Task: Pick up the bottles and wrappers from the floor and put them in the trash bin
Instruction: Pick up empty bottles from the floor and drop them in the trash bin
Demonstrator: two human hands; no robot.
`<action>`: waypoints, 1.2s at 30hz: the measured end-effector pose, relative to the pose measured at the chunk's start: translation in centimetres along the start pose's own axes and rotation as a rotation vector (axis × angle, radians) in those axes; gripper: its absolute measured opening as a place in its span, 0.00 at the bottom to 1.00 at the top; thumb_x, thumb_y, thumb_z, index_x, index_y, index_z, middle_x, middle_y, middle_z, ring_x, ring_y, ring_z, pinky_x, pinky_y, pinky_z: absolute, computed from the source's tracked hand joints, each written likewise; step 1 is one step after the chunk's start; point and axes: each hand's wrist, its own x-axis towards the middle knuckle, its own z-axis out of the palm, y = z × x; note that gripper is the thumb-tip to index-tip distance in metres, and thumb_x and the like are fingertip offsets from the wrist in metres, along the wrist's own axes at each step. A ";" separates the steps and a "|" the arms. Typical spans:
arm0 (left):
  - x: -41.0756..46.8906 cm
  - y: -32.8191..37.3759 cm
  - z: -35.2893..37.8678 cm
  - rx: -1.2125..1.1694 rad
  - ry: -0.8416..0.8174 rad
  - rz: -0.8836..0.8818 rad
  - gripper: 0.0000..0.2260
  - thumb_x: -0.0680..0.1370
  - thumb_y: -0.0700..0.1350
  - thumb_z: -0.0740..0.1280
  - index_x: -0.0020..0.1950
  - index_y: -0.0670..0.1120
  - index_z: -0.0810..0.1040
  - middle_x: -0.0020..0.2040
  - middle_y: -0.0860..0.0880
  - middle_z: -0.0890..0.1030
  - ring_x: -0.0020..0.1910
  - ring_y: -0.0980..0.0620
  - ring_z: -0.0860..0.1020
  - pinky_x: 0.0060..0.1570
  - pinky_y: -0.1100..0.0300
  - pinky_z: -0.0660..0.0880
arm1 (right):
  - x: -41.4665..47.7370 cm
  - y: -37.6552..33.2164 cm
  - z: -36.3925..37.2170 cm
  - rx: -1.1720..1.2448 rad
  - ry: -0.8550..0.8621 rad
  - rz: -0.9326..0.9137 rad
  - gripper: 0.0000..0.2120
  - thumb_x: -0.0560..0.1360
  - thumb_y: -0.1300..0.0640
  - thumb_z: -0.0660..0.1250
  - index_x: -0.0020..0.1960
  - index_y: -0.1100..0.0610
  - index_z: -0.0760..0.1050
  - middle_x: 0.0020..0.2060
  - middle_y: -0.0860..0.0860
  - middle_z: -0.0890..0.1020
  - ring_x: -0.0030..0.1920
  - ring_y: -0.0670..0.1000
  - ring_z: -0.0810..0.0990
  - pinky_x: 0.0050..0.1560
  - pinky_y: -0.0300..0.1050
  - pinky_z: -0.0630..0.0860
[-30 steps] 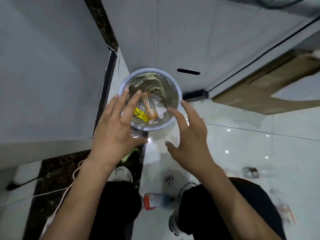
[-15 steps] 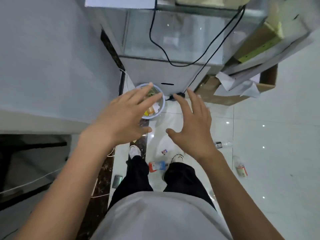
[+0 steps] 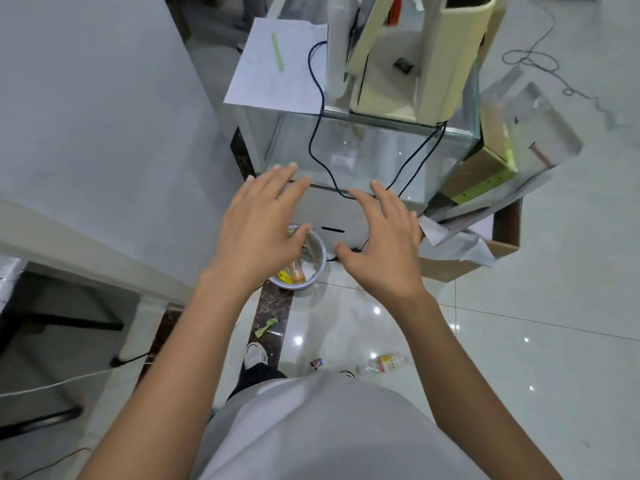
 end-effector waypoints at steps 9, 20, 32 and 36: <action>-0.5 -0.2 0.1 -0.025 0.013 -0.028 0.30 0.75 0.52 0.71 0.76 0.50 0.68 0.79 0.49 0.64 0.78 0.47 0.61 0.76 0.45 0.58 | 0.0 -0.5 0.7 0.015 0.031 -0.003 0.35 0.72 0.47 0.72 0.77 0.42 0.63 0.80 0.45 0.57 0.81 0.51 0.50 0.80 0.58 0.46; 0.0 -1.9 1.2 -0.072 -0.063 0.012 0.29 0.76 0.53 0.71 0.76 0.50 0.67 0.79 0.49 0.63 0.78 0.47 0.60 0.75 0.47 0.59 | -0.1 -2.1 2.6 0.001 0.090 0.059 0.34 0.73 0.47 0.70 0.77 0.43 0.63 0.80 0.46 0.57 0.81 0.51 0.50 0.79 0.60 0.47; 2.5 -8.0 0.5 -0.122 -0.143 0.242 0.30 0.76 0.53 0.71 0.76 0.51 0.67 0.79 0.48 0.63 0.78 0.46 0.60 0.76 0.49 0.59 | 0.1 -7.7 5.2 -0.009 0.237 0.271 0.34 0.73 0.47 0.71 0.76 0.42 0.63 0.80 0.47 0.57 0.81 0.50 0.50 0.78 0.61 0.49; 3.2 -9.2 0.3 -0.127 -0.172 0.330 0.30 0.76 0.54 0.70 0.77 0.51 0.65 0.79 0.49 0.62 0.79 0.47 0.58 0.76 0.48 0.58 | -0.7 -9.2 6.0 -0.016 0.301 0.345 0.33 0.74 0.46 0.70 0.77 0.42 0.63 0.80 0.46 0.57 0.81 0.50 0.49 0.79 0.61 0.48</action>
